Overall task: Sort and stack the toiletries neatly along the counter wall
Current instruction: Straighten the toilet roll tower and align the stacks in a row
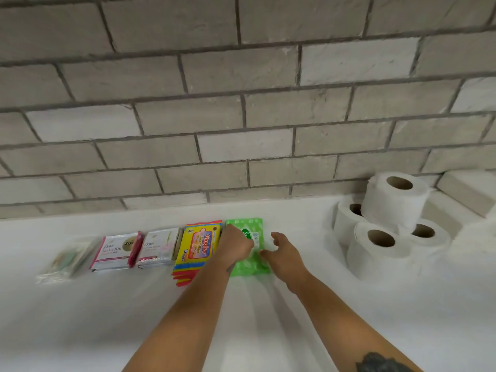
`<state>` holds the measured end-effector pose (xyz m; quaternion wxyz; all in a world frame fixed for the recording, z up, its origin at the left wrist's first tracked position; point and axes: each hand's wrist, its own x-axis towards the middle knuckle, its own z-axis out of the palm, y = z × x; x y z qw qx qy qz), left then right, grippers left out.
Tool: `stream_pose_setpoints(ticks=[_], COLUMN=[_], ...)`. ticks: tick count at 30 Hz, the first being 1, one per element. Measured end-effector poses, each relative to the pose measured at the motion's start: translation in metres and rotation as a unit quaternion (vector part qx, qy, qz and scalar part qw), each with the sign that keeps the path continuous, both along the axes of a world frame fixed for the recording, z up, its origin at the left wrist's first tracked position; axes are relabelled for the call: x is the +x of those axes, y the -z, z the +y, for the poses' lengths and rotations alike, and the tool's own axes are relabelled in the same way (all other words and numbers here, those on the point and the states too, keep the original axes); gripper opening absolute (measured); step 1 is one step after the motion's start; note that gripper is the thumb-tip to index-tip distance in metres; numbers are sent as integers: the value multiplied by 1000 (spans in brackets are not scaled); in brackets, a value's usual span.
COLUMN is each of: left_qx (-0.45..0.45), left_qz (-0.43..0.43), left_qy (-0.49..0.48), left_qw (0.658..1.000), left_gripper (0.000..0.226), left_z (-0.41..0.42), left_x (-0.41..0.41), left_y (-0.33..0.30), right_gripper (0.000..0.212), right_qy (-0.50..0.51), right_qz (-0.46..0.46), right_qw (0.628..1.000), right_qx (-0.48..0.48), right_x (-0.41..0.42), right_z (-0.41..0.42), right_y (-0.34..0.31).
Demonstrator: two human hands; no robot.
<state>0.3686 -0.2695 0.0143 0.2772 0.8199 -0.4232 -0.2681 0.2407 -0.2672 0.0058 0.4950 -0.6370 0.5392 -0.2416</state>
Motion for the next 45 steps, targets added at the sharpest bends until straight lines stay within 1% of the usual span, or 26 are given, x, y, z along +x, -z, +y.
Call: stream_pose_setpoints(ticks=[2, 4, 5, 9, 11, 14, 16, 17, 20, 24, 26, 27, 30, 32, 34, 36, 37, 38, 40, 41, 42, 43, 45], left_qx=[6, 25, 36, 65, 67, 70, 83, 85, 81, 78, 66, 55, 27, -7, -41, -57, -65, -66, -59, -42, -31, -28, -26], left_qz=[1, 9, 18, 34, 39, 45, 23, 14, 43, 24, 51, 67, 119, 145, 189, 225, 213, 190, 116, 83, 62, 42, -2], left_qy=[6, 6, 1, -1, 1, 13, 26, 25, -5, 14, 14, 15, 17, 36, 73, 123, 138, 147, 191, 211, 223, 234, 252], left_qw=[1000, 1000, 999, 997, 997, 996, 996, 996, 996, 997, 996, 996, 992, 989, 978, 965, 965, 969, 973, 973, 972, 971, 967], left_gripper=[38, 20, 18, 23, 24, 18, 14, 14, 22, 29, 24, 26, 43, 47, 49, 62, 71, 85, 123, 135, 139, 138, 127], left_z=[-6, -9, -11, -16, -17, -15, -10, -9, 0, 17, 27, 33, 50, 63, 75, 82, 85, 85, 86, 88, 90, 92, 92], left_x=[3, 3, 3, 4, 2, -3, -9, -12, -18, -30, -36, -39, -49, -57, -63, -70, -74, -77, -82, -87, -92, -95, -99], left_y=[2, 2, 3, 5, 4, 1, 0, 1, 3, 7, 11, 13, 19, 22, 24, 30, 30, 36, 43, 42, 38, 37, 39], right_gripper=[58, 49, 45, 29, 28, 28, 29, 29, 31, 31, 33, 34, 36, 36, 35, 34, 34, 33, 34, 38, 45, 56, 80], right_qy=[7, 14, 15, 18, 19, 26, 25, 24, 16, 2, -2, -4, -11, -17, -15, -12, -11, -11, -11, -13, -18, -24, -55], right_qz=[-15, -28, -31, -45, -46, -46, -46, -45, -47, -46, -42, -38, -32, -24, -36, -52, -55, -56, -61, -67, -73, -76, -51], right_qw=[1000, 999, 999, 998, 997, 997, 997, 998, 998, 999, 999, 999, 999, 1000, 999, 999, 998, 998, 998, 997, 997, 996, 996], right_qx=[14, 29, 37, 52, 54, 51, 49, 48, 42, 27, 16, 12, 11, 2, -1, 1, -2, -8, -20, -25, -29, -31, -39], right_x=[3, 7, 9, 20, 22, 17, 12, 8, -4, -25, -37, -43, -59, -69, -79, -88, -92, -96, -103, -107, -110, -113, -119], right_z=[-1, -2, -2, -4, -6, -5, -4, -2, 4, 15, 22, 25, 36, 43, 49, 54, 55, 56, 58, 59, 60, 61, 63], right_y=[1, 2, 2, 12, 17, 19, 21, 22, 25, 27, 28, 29, 30, 31, 32, 33, 33, 34, 34, 32, 31, 29, 25])
